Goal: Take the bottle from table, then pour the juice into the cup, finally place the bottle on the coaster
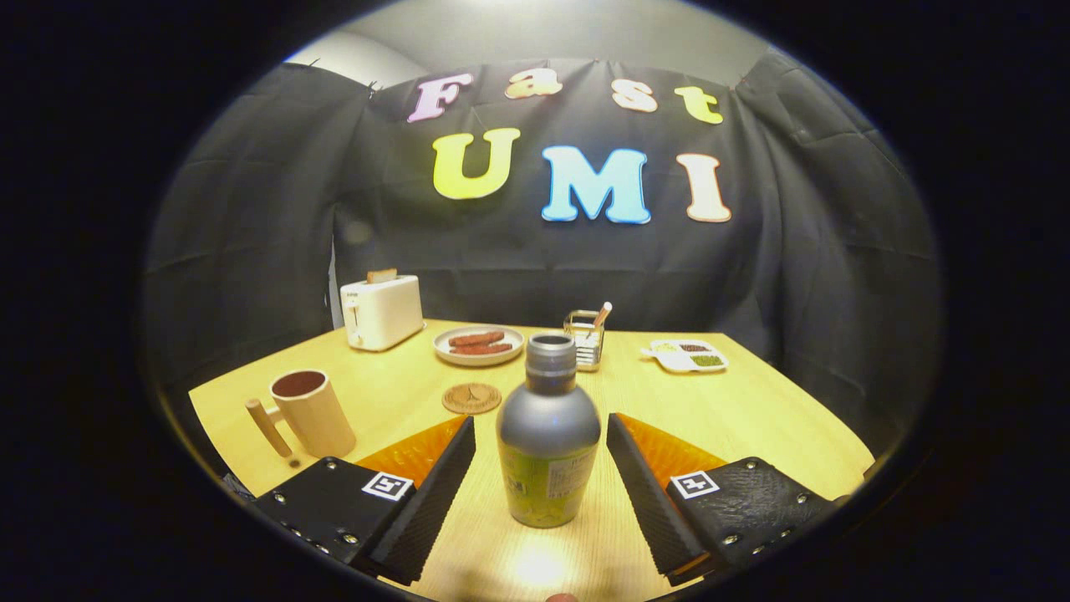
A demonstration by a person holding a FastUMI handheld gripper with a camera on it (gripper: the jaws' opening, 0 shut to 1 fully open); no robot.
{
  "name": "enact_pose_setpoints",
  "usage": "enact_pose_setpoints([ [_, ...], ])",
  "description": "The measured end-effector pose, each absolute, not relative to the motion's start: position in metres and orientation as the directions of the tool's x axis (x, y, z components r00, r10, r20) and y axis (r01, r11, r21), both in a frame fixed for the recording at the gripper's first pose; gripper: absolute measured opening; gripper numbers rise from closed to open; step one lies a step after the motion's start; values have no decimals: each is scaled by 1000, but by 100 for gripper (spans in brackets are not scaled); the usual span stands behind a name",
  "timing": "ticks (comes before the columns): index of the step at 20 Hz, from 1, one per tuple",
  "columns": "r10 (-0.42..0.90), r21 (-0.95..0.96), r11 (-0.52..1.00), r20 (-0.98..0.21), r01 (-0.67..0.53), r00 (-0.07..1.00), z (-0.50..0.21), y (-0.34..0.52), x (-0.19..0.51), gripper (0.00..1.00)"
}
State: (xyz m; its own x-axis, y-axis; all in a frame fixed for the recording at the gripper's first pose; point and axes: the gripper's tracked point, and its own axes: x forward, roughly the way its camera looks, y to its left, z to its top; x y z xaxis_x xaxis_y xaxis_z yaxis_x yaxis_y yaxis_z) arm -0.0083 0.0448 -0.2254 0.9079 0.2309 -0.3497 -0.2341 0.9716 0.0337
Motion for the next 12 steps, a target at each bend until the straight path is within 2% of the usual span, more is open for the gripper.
enact_pose_setpoints([
  [12, 201, 21, 977, -441, -214, 875, -275, 45, -2, 97],
])
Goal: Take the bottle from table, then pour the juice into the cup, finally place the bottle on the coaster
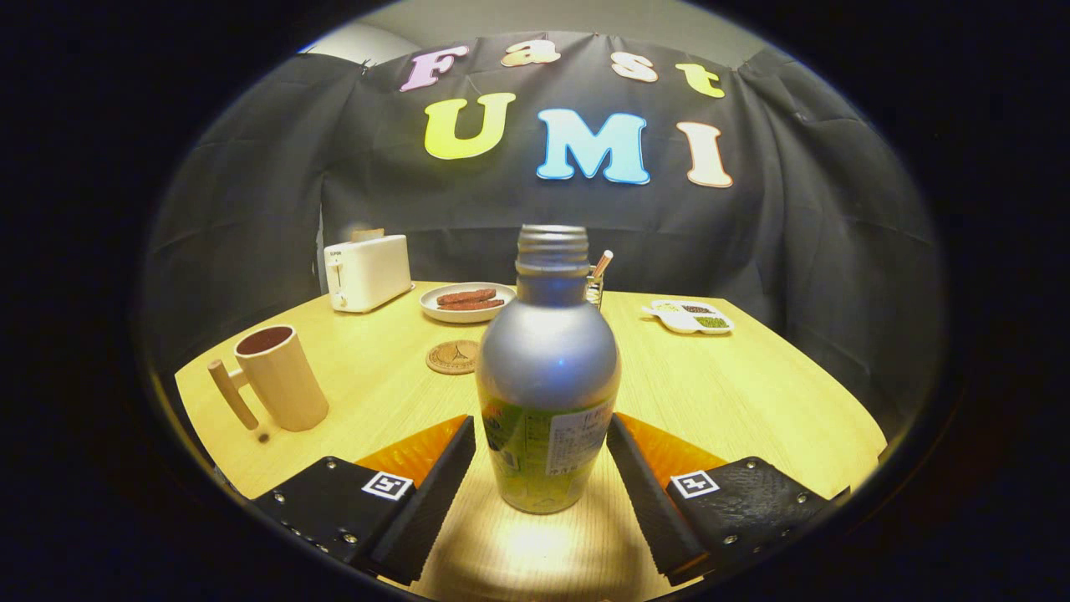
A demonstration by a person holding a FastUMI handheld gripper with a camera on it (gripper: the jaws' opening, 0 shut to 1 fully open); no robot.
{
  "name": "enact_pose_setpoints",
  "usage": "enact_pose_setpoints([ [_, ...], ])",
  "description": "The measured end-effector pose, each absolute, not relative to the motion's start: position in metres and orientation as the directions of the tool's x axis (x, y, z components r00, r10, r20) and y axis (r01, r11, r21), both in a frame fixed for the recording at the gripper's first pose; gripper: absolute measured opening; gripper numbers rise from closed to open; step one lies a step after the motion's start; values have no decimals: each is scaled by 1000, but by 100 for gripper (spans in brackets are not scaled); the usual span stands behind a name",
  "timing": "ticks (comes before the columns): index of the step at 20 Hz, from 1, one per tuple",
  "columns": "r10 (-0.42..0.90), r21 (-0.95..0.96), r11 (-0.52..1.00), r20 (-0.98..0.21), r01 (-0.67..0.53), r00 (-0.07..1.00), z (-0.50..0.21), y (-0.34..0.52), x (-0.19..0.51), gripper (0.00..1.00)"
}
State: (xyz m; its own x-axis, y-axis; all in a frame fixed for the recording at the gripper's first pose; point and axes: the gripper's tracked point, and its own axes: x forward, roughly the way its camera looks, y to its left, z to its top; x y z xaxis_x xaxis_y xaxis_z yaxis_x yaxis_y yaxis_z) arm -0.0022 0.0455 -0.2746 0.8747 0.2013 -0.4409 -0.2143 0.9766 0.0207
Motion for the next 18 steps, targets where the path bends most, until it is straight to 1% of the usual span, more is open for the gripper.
enact_pose_setpoints([
  [2, 201, 31, 977, -444, -209, 873, -276, 45, -3, 97],
  [4, 201, 32, 978, -438, -208, 876, -274, 45, 0, 87],
  [5, 205, 34, 977, -437, -212, 876, -274, 47, 2, 84],
  [9, 178, 18, 981, -459, -191, 871, -274, 46, 4, 79],
  [10, 171, 6, 982, -465, -190, 869, -273, 45, 4, 75],
  [12, 156, -21, 982, -465, -187, 871, -268, 45, 5, 71],
  [18, 205, -93, 957, -453, -275, 868, -242, 62, 13, 71],
])
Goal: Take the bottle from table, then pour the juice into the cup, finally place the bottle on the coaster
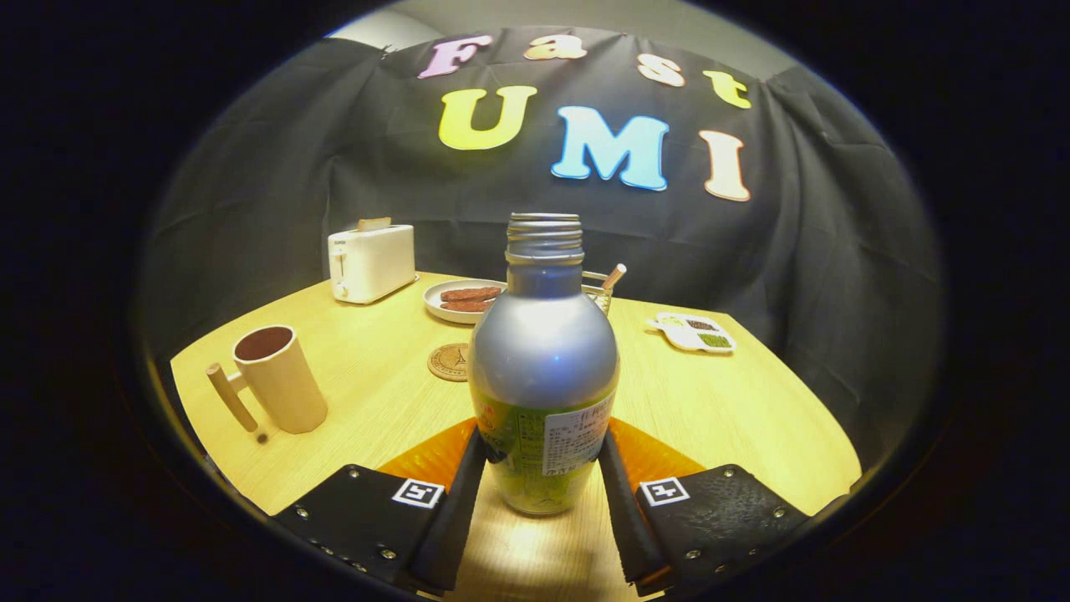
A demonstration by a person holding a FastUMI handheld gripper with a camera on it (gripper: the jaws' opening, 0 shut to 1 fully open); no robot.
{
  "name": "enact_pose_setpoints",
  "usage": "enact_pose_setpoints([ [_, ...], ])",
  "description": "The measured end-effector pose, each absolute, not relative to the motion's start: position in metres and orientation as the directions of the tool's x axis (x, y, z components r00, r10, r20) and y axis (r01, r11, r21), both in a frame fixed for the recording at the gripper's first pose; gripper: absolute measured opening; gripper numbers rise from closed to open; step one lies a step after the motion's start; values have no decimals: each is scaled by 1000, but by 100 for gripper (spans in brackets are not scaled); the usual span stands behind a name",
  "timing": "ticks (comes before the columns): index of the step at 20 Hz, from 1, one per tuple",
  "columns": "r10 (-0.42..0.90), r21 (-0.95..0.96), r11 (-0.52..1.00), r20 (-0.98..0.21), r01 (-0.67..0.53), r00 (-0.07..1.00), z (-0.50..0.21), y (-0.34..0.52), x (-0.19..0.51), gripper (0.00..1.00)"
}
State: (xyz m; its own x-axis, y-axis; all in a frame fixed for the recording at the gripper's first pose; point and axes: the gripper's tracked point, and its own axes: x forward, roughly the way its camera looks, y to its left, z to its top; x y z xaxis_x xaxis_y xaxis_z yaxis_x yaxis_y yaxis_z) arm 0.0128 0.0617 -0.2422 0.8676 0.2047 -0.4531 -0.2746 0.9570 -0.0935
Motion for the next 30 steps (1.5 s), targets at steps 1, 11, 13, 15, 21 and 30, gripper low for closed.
enact_pose_setpoints([
  [1, 207, -117, 950, -455, -289, 866, -238, 64, 14, 71],
  [11, 206, -373, 841, -446, -391, 871, -200, 97, 25, 71],
  [13, 218, -407, 815, -444, -412, 869, -196, 105, 27, 71],
  [15, 225, -453, 774, -456, -442, 861, -195, 115, 25, 71],
  [21, 223, -607, 621, -470, -496, 854, -196, 133, 22, 71],
  [30, 208, -737, 405, -502, -541, 839, -210, 157, 3, 71],
])
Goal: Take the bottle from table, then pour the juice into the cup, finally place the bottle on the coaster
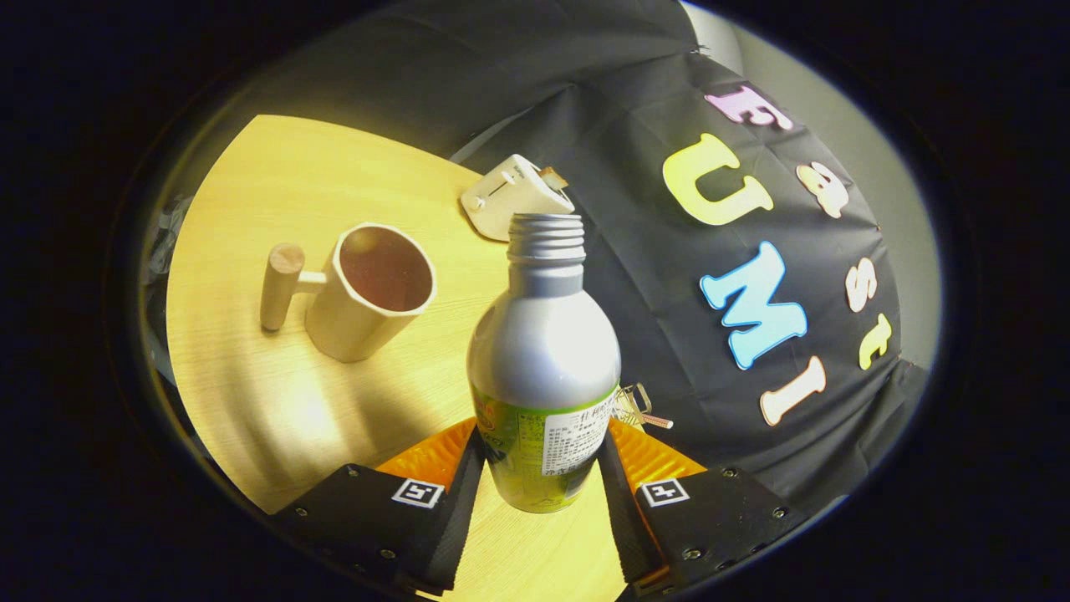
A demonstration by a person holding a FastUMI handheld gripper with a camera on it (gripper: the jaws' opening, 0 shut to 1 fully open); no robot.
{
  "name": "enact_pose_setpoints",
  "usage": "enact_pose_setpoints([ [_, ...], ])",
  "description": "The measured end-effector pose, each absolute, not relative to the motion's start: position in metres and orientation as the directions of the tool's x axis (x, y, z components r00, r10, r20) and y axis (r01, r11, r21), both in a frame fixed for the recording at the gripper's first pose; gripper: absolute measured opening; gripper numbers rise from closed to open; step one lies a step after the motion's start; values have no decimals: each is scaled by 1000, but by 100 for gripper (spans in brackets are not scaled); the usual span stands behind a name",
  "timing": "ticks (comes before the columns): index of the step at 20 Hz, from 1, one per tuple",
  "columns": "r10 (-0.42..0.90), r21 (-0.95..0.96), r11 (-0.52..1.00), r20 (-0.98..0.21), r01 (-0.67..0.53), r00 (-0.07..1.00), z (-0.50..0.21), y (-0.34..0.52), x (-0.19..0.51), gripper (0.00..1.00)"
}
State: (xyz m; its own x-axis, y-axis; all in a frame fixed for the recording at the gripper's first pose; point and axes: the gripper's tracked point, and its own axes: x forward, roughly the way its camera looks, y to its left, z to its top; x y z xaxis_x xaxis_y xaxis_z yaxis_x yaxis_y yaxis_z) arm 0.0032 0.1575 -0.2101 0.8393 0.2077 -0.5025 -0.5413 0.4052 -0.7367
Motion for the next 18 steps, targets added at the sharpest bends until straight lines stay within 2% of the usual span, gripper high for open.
enact_pose_setpoints([
  [10, 82, -823, 172, -536, -542, 840, -217, 159, 17, 71],
  [18, 39, -825, -24, -565, -565, 824, -218, 167, 19, 71],
])
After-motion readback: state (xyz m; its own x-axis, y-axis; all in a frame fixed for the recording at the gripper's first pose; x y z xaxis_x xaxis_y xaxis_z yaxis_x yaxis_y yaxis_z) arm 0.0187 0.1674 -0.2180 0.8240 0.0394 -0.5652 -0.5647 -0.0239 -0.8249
